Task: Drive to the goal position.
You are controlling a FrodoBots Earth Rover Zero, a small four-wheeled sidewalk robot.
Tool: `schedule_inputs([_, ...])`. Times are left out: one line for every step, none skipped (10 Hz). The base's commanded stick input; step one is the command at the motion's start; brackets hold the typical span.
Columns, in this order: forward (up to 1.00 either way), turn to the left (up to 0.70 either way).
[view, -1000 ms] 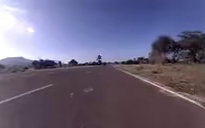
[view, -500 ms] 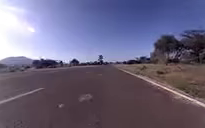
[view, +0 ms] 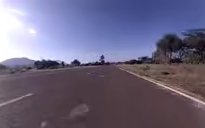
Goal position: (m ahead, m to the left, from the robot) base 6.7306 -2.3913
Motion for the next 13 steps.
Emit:
schedule_inputs([1.0,-0.16])
schedule_inputs([1.0,-0.27])
schedule_inputs([1.0,-0.23])
schedule_inputs([1.0,-0.19])
schedule_inputs([1.0,-0.08])
schedule_inputs([1.0,0.0])
schedule_inputs([1.0,0.0])
schedule_inputs([1.0,0.0])
schedule_inputs([1.0,0.0])
schedule_inputs([1.0,0.0])
schedule_inputs([1.0,0.0])
schedule_inputs([1.0,0.0])
schedule_inputs([1.0,0.0])
